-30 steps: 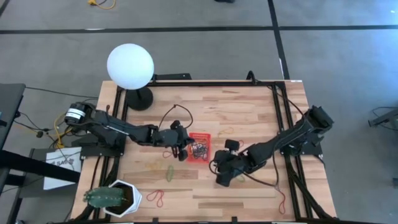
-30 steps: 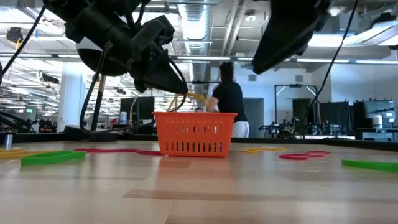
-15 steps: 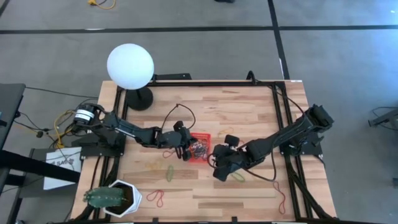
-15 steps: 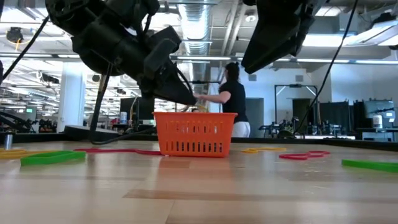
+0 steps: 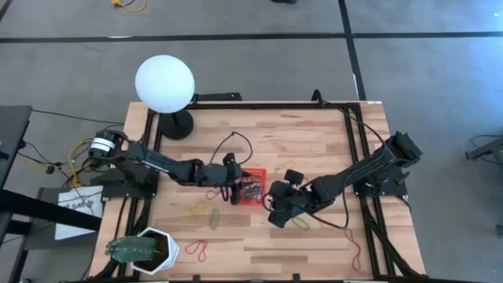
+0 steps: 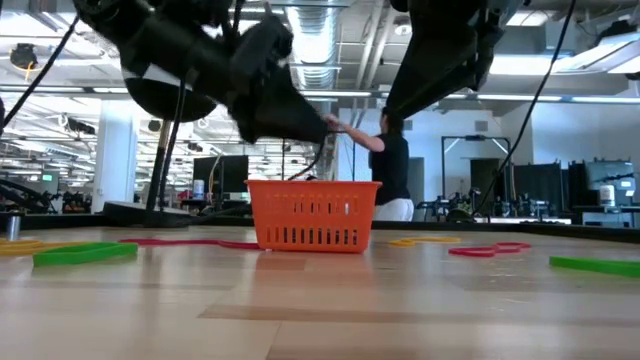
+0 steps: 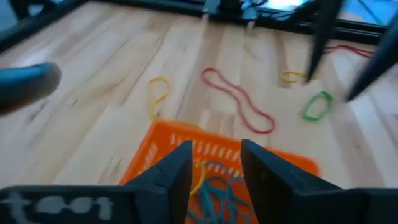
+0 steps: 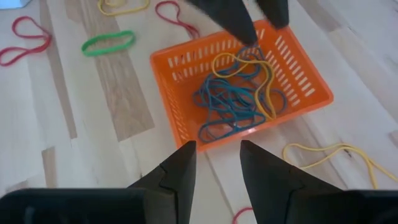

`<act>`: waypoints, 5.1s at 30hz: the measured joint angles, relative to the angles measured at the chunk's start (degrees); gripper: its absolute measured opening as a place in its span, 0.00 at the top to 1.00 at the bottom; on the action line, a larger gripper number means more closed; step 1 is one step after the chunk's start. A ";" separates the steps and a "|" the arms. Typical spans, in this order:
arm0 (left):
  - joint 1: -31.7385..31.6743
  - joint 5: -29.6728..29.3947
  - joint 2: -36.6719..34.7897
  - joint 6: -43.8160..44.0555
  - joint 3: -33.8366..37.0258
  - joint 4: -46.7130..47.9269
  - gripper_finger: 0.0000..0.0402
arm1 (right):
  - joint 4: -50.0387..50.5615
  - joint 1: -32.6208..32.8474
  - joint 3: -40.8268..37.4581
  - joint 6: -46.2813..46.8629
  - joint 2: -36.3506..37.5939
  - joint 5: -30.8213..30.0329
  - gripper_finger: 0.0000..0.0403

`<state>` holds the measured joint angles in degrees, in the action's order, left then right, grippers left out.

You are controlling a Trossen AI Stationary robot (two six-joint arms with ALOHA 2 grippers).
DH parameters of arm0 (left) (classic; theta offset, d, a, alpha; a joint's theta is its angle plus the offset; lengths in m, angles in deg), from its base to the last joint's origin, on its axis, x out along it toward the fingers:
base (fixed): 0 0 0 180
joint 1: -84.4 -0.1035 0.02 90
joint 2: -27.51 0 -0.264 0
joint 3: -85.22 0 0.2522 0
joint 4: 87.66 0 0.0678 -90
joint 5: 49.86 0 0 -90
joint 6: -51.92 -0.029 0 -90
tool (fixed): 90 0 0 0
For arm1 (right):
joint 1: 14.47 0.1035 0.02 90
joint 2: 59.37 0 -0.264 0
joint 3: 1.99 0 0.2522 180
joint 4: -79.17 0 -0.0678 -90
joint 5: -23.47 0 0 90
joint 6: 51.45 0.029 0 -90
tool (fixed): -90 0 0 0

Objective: Pick and place items into bin
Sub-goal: Put the yellow rubber band into the orange bin

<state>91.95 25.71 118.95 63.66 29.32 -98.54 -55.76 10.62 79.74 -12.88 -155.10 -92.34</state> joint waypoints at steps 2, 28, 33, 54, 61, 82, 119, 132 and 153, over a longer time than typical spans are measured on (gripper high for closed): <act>0.00 0.28 -2.41 -2.40 -2.20 5.43 0.69 | 0.62 0.16 0.00 0.00 0.50 0.22 0.71; 12.40 21.89 -15.35 17.86 -9.27 76.68 0.71 | 4.42 1.90 0.00 0.90 2.79 -2.81 0.71; 15.11 18.60 -15.35 22.08 -3.79 70.28 0.71 | 4.36 1.90 0.00 0.90 2.79 -2.80 0.71; 15.80 15.62 -15.55 25.60 12.29 51.19 0.72 | 4.25 1.79 0.00 0.92 2.75 -2.80 0.71; 15.78 13.98 -15.46 24.84 12.33 51.15 0.88 | 4.25 1.79 0.00 0.96 2.75 -2.80 0.71; 17.19 0.79 -15.28 -0.28 -9.93 55.61 1.00 | 4.05 1.79 0.00 0.50 2.75 -2.78 0.71; -2.21 -0.91 2.49 -14.68 -16.50 33.92 0.84 | -7.80 -2.56 -0.02 -3.03 2.64 0.69 0.71; -1.97 -2.78 -1.64 -10.37 -16.50 35.05 0.75 | 13.07 -13.23 -2.89 -17.18 2.60 4.07 0.71; -0.02 -5.37 -16.38 -11.34 -16.58 42.65 0.77 | 1.92 -30.49 -10.93 -31.75 -4.64 16.94 0.71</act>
<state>91.93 20.33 102.58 52.33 12.74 -55.89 -53.84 -19.87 68.81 -44.63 -159.75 -75.40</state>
